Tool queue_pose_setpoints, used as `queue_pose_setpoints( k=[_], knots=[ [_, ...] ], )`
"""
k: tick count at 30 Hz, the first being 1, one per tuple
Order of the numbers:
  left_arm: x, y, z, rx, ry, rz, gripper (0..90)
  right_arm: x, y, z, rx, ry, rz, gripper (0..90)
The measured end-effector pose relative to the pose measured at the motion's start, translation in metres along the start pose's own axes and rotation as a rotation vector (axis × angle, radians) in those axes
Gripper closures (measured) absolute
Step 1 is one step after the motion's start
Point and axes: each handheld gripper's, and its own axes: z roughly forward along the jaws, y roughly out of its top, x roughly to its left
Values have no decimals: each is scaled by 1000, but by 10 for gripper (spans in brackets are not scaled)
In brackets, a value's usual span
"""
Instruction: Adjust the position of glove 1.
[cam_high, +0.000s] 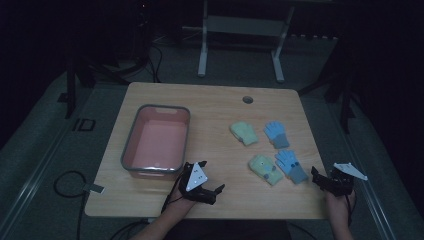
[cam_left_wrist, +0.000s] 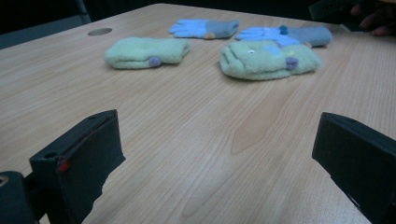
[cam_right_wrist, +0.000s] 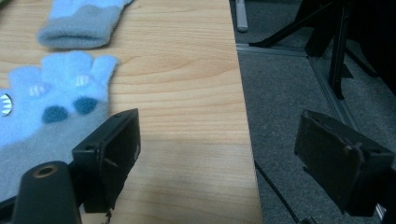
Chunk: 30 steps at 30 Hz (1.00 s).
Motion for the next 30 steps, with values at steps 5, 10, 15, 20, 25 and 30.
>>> queue_pose_setpoints(
  k=[5,10,15,20,25,30],
  knots=[
    [0,0,0,2,0,5,18,1,0,0,9,-6,1,143],
    [-1,0,0,3,-2,8,18,2,0,1,31,-15,2,142],
    [-1,0,0,3,-4,8,18,1,5,-1,39,2,14,137],
    [-1,0,0,1,-3,7,18,2,11,2,89,22,-4,132],
    [-1,0,1,2,-3,6,18,3,18,2,106,46,-7,116],
    [-1,0,0,1,-2,5,18,5,32,-1,92,29,-36,125]
  ],
)
